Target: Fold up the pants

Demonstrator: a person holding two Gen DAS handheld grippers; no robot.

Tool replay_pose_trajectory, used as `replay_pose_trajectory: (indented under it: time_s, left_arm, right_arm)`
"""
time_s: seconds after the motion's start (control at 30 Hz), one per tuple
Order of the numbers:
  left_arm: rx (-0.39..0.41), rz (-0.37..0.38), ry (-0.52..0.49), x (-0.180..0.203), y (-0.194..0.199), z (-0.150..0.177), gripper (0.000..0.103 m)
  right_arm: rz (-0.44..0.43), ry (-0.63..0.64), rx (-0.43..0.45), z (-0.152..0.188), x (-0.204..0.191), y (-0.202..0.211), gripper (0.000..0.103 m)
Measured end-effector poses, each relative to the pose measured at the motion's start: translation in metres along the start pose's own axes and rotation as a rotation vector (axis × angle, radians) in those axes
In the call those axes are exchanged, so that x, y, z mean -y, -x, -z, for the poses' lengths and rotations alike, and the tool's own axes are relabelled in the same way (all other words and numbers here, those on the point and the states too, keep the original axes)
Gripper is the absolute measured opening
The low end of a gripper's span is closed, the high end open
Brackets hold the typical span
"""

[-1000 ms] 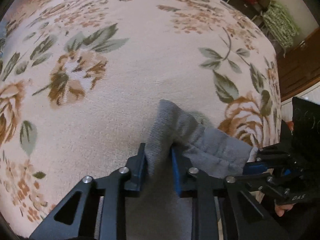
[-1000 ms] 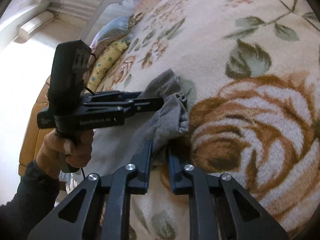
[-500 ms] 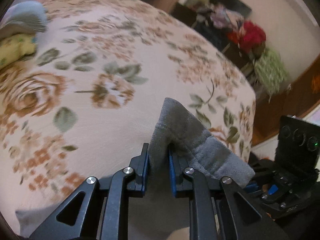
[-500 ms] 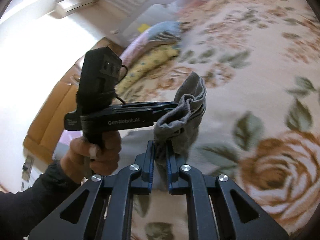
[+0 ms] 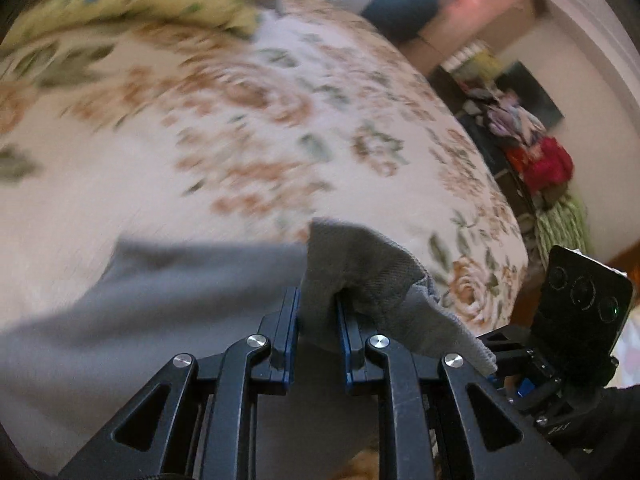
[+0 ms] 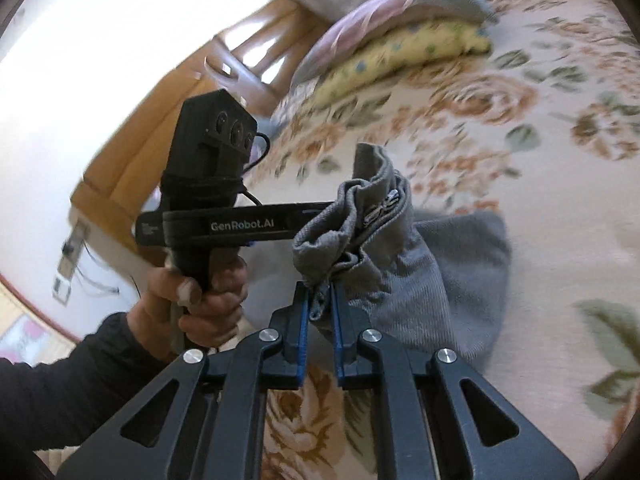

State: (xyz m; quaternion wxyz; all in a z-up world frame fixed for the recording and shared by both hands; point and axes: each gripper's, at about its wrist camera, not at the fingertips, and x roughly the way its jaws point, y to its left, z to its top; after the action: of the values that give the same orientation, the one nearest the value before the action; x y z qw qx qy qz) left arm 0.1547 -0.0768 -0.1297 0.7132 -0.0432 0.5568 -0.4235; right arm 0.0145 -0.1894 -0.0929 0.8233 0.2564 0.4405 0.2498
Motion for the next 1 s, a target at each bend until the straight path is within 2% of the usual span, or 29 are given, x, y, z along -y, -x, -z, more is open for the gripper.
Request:
replay_pose_trajectory:
  time_s: [0.1, 0.27, 0.33, 0.37, 0.4, 0.47, 0.57, 0.77, 0.9, 1.0]
  left_arm:
    - [-0.003, -0.037, 0.062, -0.018, 0.006, 0.012, 0.016]
    - [0.038, -0.045, 0.123, -0.034, 0.03, 0.031, 0.018]
    - [0.054, -0.047, 0.142, -0.036, 0.037, 0.036, 0.018]
    - [0.066, -0.048, 0.15, -0.037, 0.042, 0.039, 0.018]
    - [0.079, -0.049, 0.16, -0.036, 0.047, 0.042, 0.018]
    - [0.096, -0.056, 0.163, -0.032, 0.055, 0.047, 0.019]
    - [0.123, -0.072, 0.155, -0.018, 0.066, 0.053, 0.026]
    - [0.164, -0.098, 0.123, 0.019, 0.071, 0.063, 0.043]
    - [0.129, -0.196, 0.092, 0.04, 0.047, 0.069, 0.046]
    - [0.093, -0.22, 0.125, 0.038, 0.027, 0.075, 0.046]
  right_arm:
    - [0.033, 0.038, -0.052, 0.005, -0.004, -0.017, 0.011]
    - [0.062, 0.062, -0.102, 0.008, -0.003, -0.036, 0.012]
    - [0.064, 0.069, -0.12, 0.007, -0.003, -0.041, 0.015]
    - [0.058, 0.069, -0.129, 0.007, -0.004, -0.042, 0.022]
    - [0.042, 0.074, -0.135, 0.007, -0.007, -0.04, 0.036]
    - [0.029, 0.093, -0.12, 0.008, -0.016, -0.032, 0.055]
    - [0.004, 0.109, -0.075, 0.007, -0.021, -0.009, 0.055]
    - [0.113, 0.051, 0.003, -0.015, 0.008, 0.019, 0.055]
    - [0.111, -0.007, 0.019, -0.038, 0.023, 0.019, 0.055]
    - [0.089, 0.005, -0.012, -0.051, 0.021, 0.007, 0.055]
